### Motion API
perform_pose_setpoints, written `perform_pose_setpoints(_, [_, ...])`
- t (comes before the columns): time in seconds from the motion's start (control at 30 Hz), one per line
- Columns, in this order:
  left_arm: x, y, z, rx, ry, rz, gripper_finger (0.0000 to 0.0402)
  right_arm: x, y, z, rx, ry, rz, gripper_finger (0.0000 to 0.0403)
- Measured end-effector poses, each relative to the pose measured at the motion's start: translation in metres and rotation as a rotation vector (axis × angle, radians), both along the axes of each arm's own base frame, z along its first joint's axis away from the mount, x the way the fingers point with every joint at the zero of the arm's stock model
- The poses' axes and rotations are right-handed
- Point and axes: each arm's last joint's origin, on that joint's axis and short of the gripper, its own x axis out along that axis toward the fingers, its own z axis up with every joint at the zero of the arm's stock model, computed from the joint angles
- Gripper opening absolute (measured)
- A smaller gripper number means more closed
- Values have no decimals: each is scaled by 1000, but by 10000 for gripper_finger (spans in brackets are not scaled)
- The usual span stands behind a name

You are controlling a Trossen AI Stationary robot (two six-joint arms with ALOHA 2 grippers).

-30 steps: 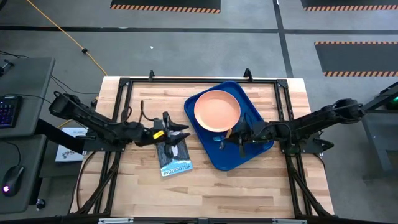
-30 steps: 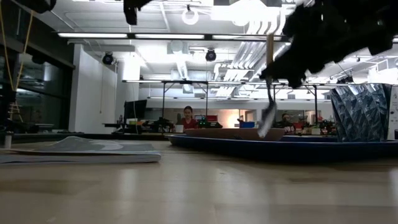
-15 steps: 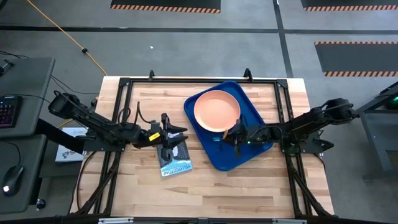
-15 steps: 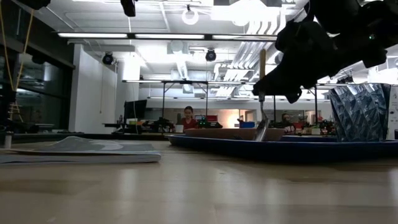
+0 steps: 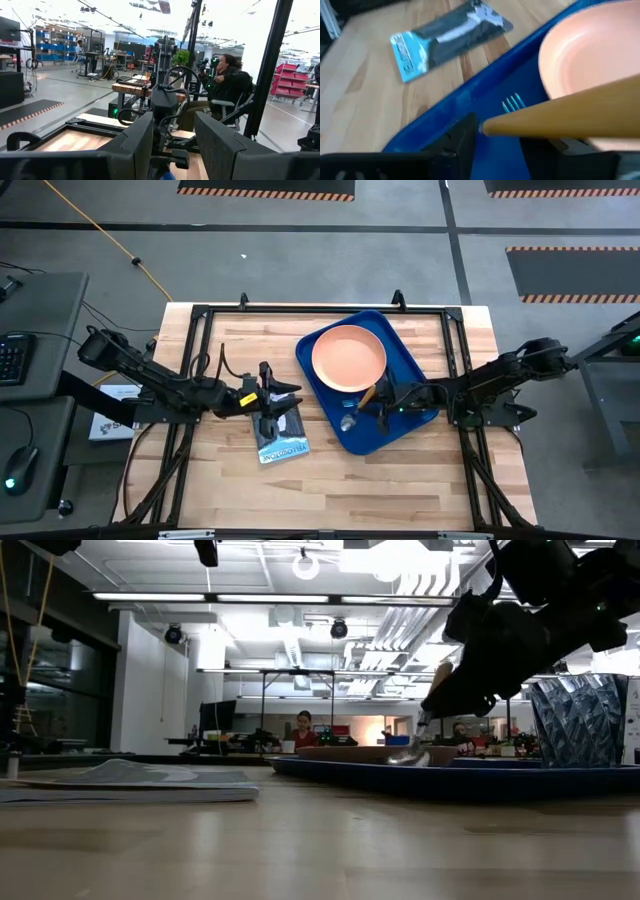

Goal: Pick and place plate/cup/fork/spoon on tray
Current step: Put the yellow spoon on the right side of the iridescent fork on the blue tray

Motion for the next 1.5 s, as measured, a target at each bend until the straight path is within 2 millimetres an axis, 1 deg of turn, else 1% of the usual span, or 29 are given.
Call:
perform_pose_setpoints(0.13, [0, 0, 0, 0, 0, 0, 133, -1, 0, 1, -6, 70, -3, 137])
perform_pose_setpoints(0.23, [0, 0, 0, 0, 1, 0, 133, -2, -1, 7, -19, 112, -47, 137])
perform_pose_setpoints(0.43, [0, 0, -1, 1, 7, -1, 133, -4, -2, 20, -36, 152, -74, 138])
perform_pose_setpoints(0.7, [0, 0, -1, 2, 9, -2, 133, -12, -3, 14, -19, 268, -97, 138])
perform_pose_setpoints(0.9, [0, 0, -1, 4, 11, -1, 133, -23, -5, 27, -12, 252, -92, 138])
perform_pose_setpoints(1.07, [0, 0, -1, 2, 7, -1, 133, -28, -5, 41, -6, 173, -86, 138])
perform_pose_setpoints(1.17, [0, 0, -1, 2, 7, -1, 133, -25, -5, 46, -21, 120, -61, 138])
perform_pose_setpoints(1.23, [0, 0, -1, 2, 7, -1, 133, -20, -3, 49, -13, 70, -9, 137])
perform_pose_setpoints(1.3, [0, 0, -1, 2, 7, -1, 133, -14, -1, 51, -18, 67, 35, 130])
perform_pose_setpoints(1.4, [0, 0, -1, 2, 7, -1, 133, 1, 2, 54, -52, 102, 79, 99])
perform_pose_setpoints(1.5, [0, 0, -1, 2, 7, 0, 133, 20, 5, 46, -90, 172, 138, 44])
